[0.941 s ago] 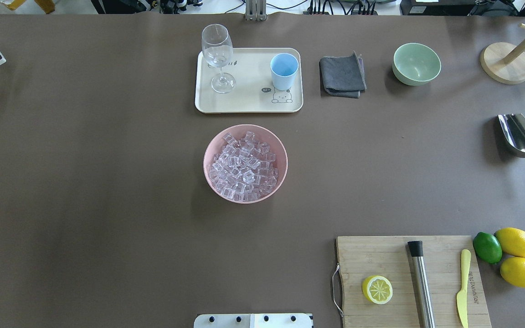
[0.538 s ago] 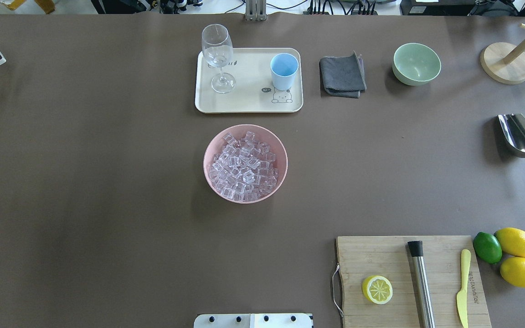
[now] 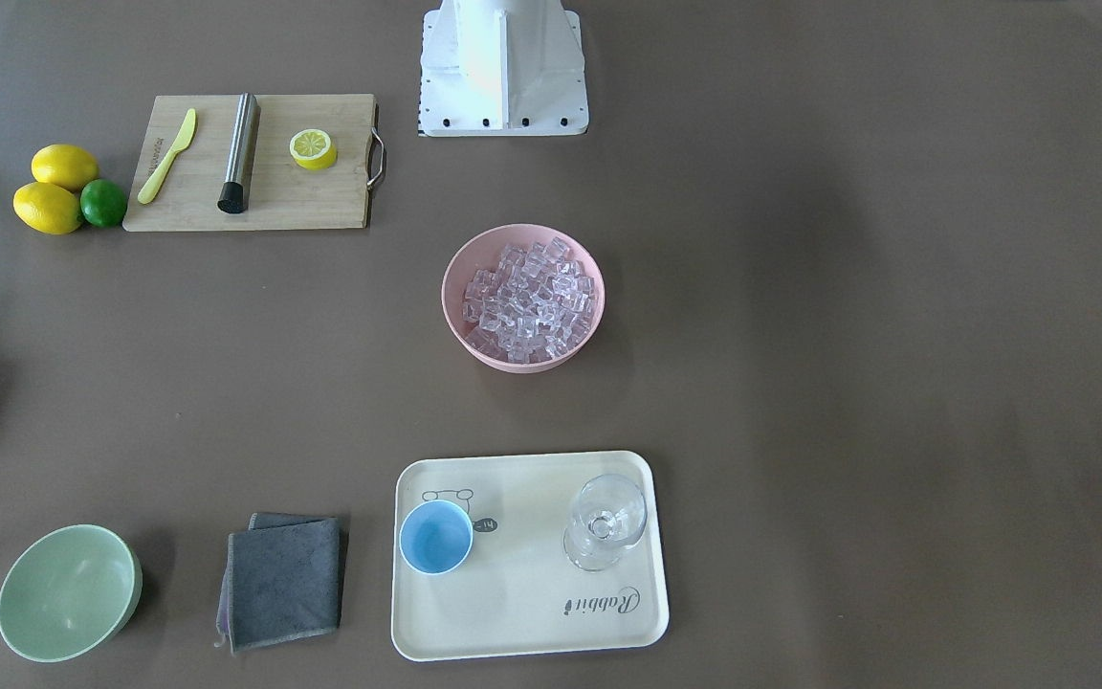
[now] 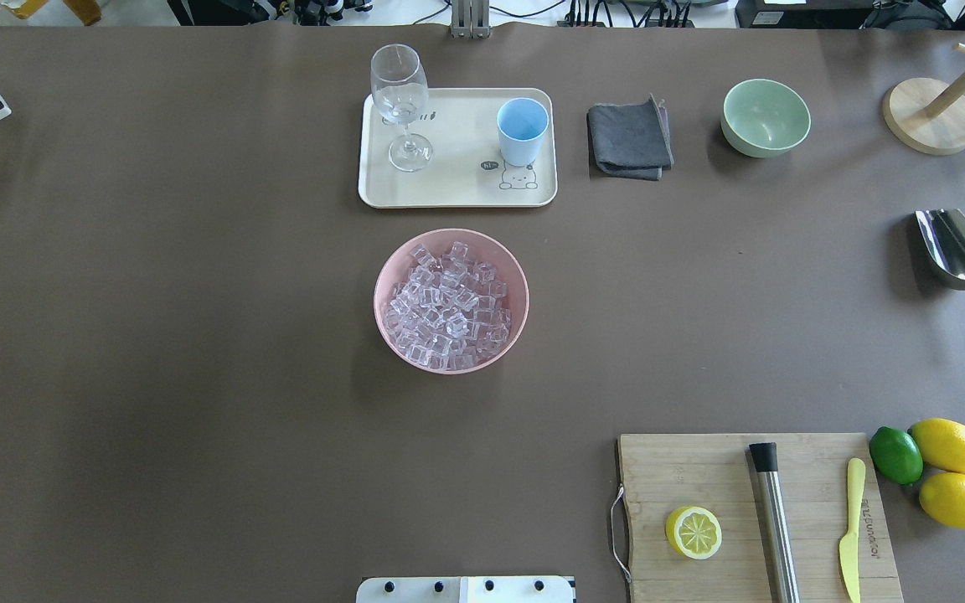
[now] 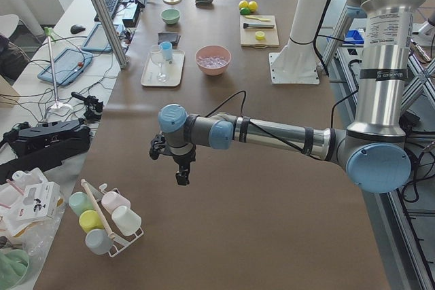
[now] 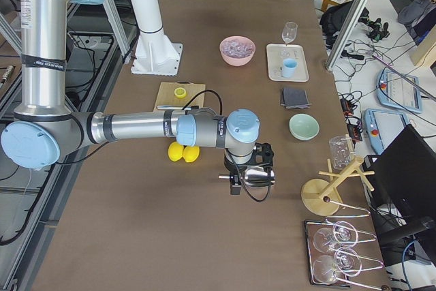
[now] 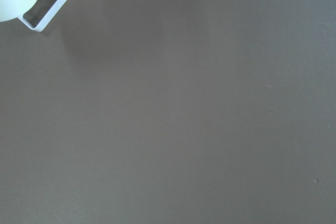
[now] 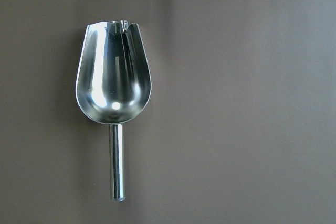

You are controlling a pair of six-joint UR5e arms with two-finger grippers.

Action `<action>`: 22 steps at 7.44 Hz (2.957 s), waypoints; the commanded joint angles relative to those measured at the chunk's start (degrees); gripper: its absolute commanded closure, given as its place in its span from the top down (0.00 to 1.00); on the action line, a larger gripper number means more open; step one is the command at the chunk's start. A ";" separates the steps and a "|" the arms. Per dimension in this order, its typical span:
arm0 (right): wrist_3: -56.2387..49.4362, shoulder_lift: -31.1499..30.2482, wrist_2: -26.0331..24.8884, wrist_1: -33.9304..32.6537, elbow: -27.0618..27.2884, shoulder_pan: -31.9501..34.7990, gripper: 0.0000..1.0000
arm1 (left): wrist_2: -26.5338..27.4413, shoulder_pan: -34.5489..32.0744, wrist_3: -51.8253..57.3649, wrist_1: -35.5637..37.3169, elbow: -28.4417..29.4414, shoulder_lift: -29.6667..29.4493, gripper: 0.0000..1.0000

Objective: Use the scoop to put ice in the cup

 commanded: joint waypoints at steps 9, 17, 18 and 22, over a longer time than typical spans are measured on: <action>41.45 -8.33 -9.31 46.95 -7.52 -21.34 0.98 | 0.64 25.99 2.49 -6.29 -11.57 -6.95 0.98; 40.84 -7.63 -7.13 49.59 -11.21 -24.43 0.64 | 0.64 33.54 14.00 -18.70 -5.06 -13.63 0.98; 40.57 -7.89 -6.86 49.67 -11.21 -24.52 0.60 | 0.73 33.92 14.55 -18.87 -2.97 -15.73 0.98; 40.40 -8.33 -6.86 49.59 -11.56 -24.69 0.53 | 0.64 34.18 24.22 -30.97 2.23 -17.68 0.98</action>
